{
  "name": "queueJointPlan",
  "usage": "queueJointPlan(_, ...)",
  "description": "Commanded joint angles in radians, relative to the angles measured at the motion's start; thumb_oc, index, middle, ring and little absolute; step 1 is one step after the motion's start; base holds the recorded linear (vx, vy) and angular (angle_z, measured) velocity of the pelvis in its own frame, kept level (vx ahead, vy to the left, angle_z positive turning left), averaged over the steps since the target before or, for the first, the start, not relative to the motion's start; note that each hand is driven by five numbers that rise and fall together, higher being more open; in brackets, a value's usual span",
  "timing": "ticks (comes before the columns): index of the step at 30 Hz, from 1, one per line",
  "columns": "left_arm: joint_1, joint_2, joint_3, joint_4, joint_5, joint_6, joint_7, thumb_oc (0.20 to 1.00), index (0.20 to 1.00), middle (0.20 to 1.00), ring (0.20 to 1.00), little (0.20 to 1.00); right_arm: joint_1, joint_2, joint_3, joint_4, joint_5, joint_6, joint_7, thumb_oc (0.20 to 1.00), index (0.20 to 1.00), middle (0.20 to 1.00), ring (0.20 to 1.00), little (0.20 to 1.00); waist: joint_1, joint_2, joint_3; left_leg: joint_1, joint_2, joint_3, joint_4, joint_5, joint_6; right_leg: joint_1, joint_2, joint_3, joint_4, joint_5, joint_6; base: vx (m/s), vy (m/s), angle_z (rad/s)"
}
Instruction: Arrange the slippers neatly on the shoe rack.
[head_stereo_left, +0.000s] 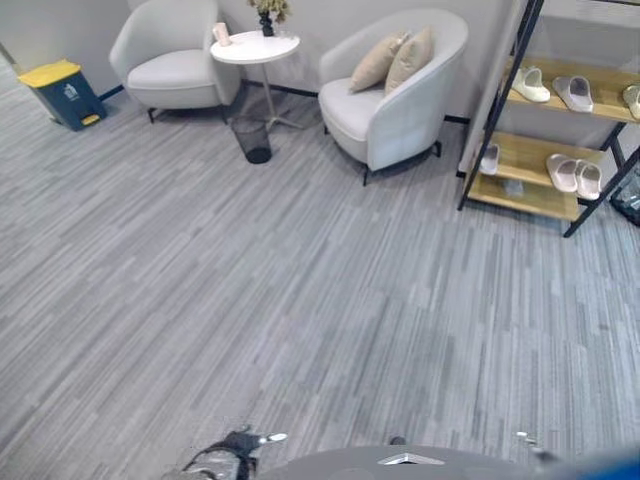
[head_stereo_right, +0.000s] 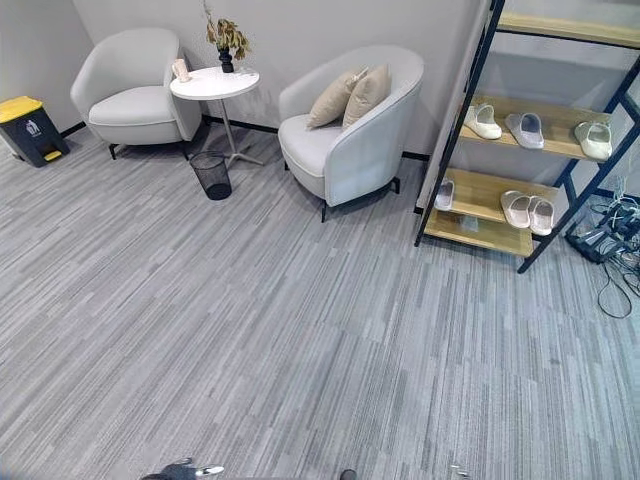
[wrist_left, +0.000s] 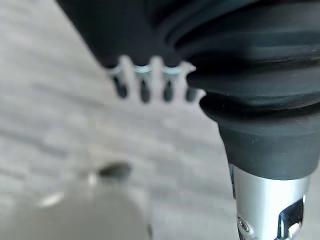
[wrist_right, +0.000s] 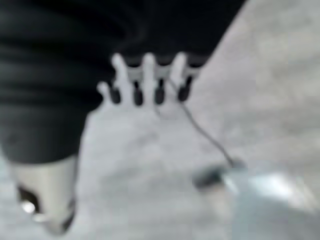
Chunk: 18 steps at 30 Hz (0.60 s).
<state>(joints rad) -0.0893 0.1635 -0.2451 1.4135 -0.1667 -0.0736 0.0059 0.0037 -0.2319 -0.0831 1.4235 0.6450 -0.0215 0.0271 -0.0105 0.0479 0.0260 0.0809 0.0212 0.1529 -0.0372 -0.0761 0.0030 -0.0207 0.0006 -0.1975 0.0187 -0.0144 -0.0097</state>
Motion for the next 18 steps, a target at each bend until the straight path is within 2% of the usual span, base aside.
queueJointPlan(1, -0.021, 0.004, -0.009, 0.057, 0.056, -0.013, 0.016, 1.0, 1.0, 1.0, 1.0, 1.0, -0.028, -0.028, 0.001, 0.046, 0.024, -0.027, -0.019, 1.0, 1.0, 1.0, 1.0, 1.0, -0.011, -0.046, -0.039, -0.028, 0.033, 0.048, -0.05, 0.065, -0.071, 0.063, -0.105, 0.018, -0.106, 0.012, 0.144, -0.01, -0.045, -0.06)
queueJointPlan(5, -0.04, 0.007, -0.054, 0.046, 0.104, -0.013, 0.018, 1.0, 1.0, 1.0, 1.0, 1.0, -0.043, -0.039, 0.048, 0.028, -0.051, -0.027, -0.029, 1.0, 1.0, 1.0, 1.0, 1.0, -0.018, -0.045, -0.028, -0.034, 0.042, 0.057, -0.05, 0.074, -0.08, 0.057, -0.098, 0.021, -0.106, 0.008, 0.14, -0.02, -0.099, -0.02)
queueJointPlan(7, -0.065, 0.009, -0.132, 0.02, 0.199, -0.013, 0.016, 1.0, 1.0, 1.0, 1.0, 1.0, -0.059, -0.052, 0.124, 0.014, -0.17, -0.022, -0.034, 1.0, 1.0, 1.0, 1.0, 1.0, -0.025, -0.043, -0.024, -0.033, 0.052, 0.058, -0.05, 0.077, -0.085, 0.059, -0.093, 0.017, -0.106, 0.007, 0.135, 0.0, -0.163, 0.05)
queueJointPlan(9, -0.07, 0.01, -0.169, 0.005, 0.25, -0.014, 0.011, 1.0, 1.0, 1.0, 1.0, 1.0, -0.067, -0.053, 0.137, 0.003, -0.178, -0.022, -0.033, 1.0, 1.0, 1.0, 1.0, 1.0, -0.034, -0.038, -0.02, -0.023, 0.059, 0.062, -0.05, 0.076, -0.088, 0.068, -0.086, 0.022, -0.106, 0.004, 0.129, 0.03, -0.148, 0.07)
queueJointPlan(13, -0.087, 0.013, -0.182, -0.007, 0.258, -0.013, 0.015, 1.0, 1.0, 1.0, 1.0, 1.0, -0.081, -0.068, 0.13, -0.002, -0.156, -0.02, -0.021, 1.0, 1.0, 1.0, 1.0, 1.0, -0.052, -0.03, -0.011, -0.001, 0.075, 0.076, -0.05, 0.074, -0.095, 0.068, -0.073, 0.043, -0.084, -0.01, 0.117, 0.04, -0.194, -0.14)
queueJointPlan(14, -0.127, 0.005, -0.212, -0.062, 0.25, -0.032, 0.02, 1.0, 1.0, 1.0, 1.0, 1.0, -0.073, -0.059, 0.148, 0.013, -0.151, -0.015, 0.002, 1.0, 1.0, 1.0, 1.0, 1.0, -0.082, -0.027, 0.02, 0.012, 0.114, 0.109, 0.028, 0.06, -0.107, 0.035, -0.05, 0.097, 0.01, -0.057, 0.085, 0.04, -0.346, -0.36)
queueJointPlan(15, -0.137, 0.006, -0.218, -0.079, 0.243, -0.038, 0.019, 1.0, 1.0, 1.0, 1.0, 1.0, -0.065, -0.053, 0.161, 0.016, -0.159, -0.013, 0.007, 1.0, 1.0, 1.0, 1.0, 1.0, -0.085, -0.035, 0.034, -0.014, 0.127, 0.116, 0.114, 0.039, -0.109, 0.03, -0.046, 0.112, 0.031, -0.068, 0.075, 0.03, -0.62, -0.49)
queueJointPlan(16, -0.175, 0.01, -0.249, -0.165, 0.214, -0.059, 0.025, 1.0, 1.0, 1.0, 1.0, 1.0, -0.034, -0.038, 0.192, 0.013, -0.191, -0.012, 0.012, 1.0, 1.0, 1.0, 1.0, 1.0, -0.078, -0.059, 0.095, -0.161, 0.19, 0.093, 0.415, 0.123, -0.116, 0.042, -0.033, 0.126, 0.068, -0.089, 0.029, 0.02, -0.419, -0.83)
queueJointPlan(17, -0.181, 0.013, -0.253, -0.196, 0.196, -0.063, 0.03, 1.0, 1.0, 1.0, 1.0, 1.0, -0.032, -0.04, 0.207, 0.01, -0.208, -0.011, 0.011, 1.0, 1.0, 1.0, 1.0, 1.0, -0.075, -0.062, 0.108, -0.198, 0.191, 0.074, 0.489, 0.149, -0.106, 0.043, -0.027, 0.133, 0.078, -0.098, 0.015, 0.05, -0.388, -0.76)
queueJointPlan(18, -0.18, 0.02, -0.263, -0.222, 0.19, -0.07, 0.035, 1.0, 1.0, 1.0, 1.0, 1.0, -0.035, -0.047, 0.212, 0.007, -0.214, -0.009, 0.01, 1.0, 1.0, 1.0, 1.0, 1.0, -0.07, -0.069, 0.122, -0.246, 0.169, 0.049, 0.535, 0.153, -0.093, 0.038, -0.027, 0.143, 0.091, -0.102, 0.007, 0.13, -0.091, -0.7)
